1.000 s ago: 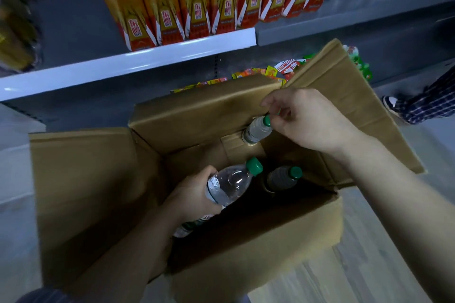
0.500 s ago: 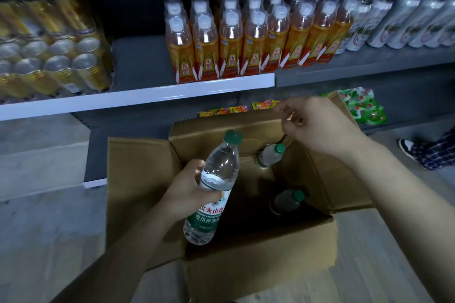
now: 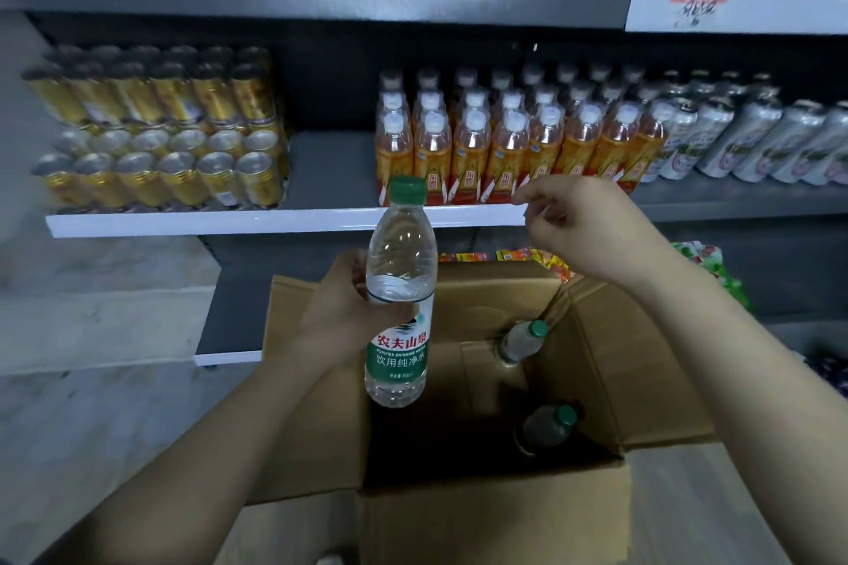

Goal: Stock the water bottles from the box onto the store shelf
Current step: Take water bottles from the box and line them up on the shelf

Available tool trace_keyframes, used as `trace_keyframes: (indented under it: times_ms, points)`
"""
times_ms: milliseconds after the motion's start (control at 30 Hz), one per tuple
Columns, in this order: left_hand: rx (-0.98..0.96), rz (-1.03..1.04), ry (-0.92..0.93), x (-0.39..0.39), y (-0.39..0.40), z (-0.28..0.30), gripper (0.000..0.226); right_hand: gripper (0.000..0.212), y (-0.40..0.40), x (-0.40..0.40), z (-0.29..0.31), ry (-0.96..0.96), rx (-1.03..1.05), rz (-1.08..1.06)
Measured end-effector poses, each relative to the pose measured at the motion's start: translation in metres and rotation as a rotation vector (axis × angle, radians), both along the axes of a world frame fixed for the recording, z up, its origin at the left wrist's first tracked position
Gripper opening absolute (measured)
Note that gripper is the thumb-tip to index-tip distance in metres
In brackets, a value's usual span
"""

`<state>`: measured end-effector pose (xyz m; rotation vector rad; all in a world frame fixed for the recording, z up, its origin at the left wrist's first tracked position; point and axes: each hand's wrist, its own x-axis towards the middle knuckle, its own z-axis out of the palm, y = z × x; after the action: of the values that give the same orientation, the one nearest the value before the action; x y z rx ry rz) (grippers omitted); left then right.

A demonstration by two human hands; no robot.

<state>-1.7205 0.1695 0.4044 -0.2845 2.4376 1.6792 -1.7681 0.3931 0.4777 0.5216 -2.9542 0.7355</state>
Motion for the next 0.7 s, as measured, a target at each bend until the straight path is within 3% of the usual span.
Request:
trace_keyframes:
  times_ms: [700]
  points:
    - [0.087,0.1,0.321,-0.017,-0.134,0.092,0.053,0.03,-0.143,-0.011,0.05,0.031,-0.044,0.028]
